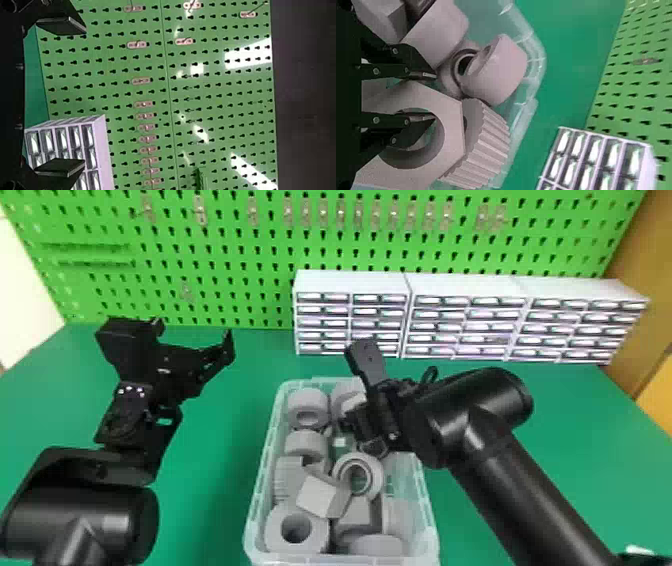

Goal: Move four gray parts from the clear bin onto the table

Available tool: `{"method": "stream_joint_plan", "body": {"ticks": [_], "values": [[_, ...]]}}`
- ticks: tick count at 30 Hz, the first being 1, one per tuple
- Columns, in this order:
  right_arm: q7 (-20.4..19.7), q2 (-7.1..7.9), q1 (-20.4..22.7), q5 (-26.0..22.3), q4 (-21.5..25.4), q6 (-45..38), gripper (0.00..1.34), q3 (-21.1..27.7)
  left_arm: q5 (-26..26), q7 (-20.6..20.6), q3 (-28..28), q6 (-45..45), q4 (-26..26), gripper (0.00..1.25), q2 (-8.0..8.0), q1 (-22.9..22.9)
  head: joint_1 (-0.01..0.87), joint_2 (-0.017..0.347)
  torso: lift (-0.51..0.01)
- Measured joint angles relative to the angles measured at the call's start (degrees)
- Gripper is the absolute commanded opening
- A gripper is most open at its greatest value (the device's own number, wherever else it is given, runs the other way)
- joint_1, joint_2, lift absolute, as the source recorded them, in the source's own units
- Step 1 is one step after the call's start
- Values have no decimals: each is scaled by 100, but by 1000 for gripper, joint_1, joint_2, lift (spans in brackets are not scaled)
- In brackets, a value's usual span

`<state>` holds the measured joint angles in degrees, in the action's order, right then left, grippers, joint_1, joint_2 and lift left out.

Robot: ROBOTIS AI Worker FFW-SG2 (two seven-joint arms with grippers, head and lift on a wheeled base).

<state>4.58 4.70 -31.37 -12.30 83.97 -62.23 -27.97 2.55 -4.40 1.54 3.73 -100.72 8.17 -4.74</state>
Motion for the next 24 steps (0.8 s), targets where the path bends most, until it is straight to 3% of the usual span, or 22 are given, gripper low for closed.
{"method": "stream_joint_plan", "body": {"ticks": [12,24], "values": [[-2,23,18,-15,700,-115,325,30,4,-8,-4,4,0,1135,0,16,678,34,-50],[-3,28,311,-332,534,-180,325,-226,17,-26,14,22,0,1135,0,29,678,34,-50]]}}
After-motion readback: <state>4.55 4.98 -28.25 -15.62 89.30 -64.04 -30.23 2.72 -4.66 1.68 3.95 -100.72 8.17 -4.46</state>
